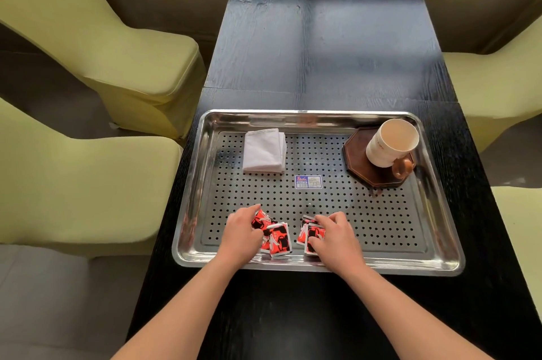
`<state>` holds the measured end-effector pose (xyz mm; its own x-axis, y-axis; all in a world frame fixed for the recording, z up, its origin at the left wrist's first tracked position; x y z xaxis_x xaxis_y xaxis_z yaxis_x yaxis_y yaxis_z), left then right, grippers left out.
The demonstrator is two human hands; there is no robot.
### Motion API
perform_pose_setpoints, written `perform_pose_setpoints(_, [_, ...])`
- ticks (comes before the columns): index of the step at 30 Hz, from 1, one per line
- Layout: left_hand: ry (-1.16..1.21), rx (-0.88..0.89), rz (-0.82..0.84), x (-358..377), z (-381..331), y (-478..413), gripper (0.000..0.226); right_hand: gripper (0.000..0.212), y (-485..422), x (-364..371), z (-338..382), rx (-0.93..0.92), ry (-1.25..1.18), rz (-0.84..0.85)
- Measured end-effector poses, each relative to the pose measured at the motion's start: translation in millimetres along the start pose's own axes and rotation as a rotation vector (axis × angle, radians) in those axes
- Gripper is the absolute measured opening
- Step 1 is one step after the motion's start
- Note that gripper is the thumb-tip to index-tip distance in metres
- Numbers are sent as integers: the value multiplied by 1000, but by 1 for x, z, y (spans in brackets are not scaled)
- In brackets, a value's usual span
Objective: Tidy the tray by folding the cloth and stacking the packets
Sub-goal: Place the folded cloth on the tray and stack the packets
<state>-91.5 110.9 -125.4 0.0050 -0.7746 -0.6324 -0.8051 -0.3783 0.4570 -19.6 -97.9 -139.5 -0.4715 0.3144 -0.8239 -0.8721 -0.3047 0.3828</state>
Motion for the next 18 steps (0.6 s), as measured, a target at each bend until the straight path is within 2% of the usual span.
perform_pose_setpoints(8, [48, 41, 43, 10, -1, 15, 57, 57, 3, 7, 3, -59, -59, 43])
perform_pose_setpoints(11, [93, -3, 4, 6, 1, 15, 56, 56, 4, 5, -2, -35, -81, 22])
perform_pose_setpoints(18, [95, 0, 39, 9, -8, 20, 56, 57, 3, 6, 5, -14, -70, 54])
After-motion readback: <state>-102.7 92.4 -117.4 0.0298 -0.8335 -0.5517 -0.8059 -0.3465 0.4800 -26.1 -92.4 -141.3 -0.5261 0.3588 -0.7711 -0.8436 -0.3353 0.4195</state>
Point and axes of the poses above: each hand's wrist, its own y-axis away from the middle knuckle, its own x-axis out of the palm, z = x × y, the point moved 3 cm from there along -y, towards the middle knuckle, and after that the axes turned 2 degrees about -x, right-handed, at the moved point
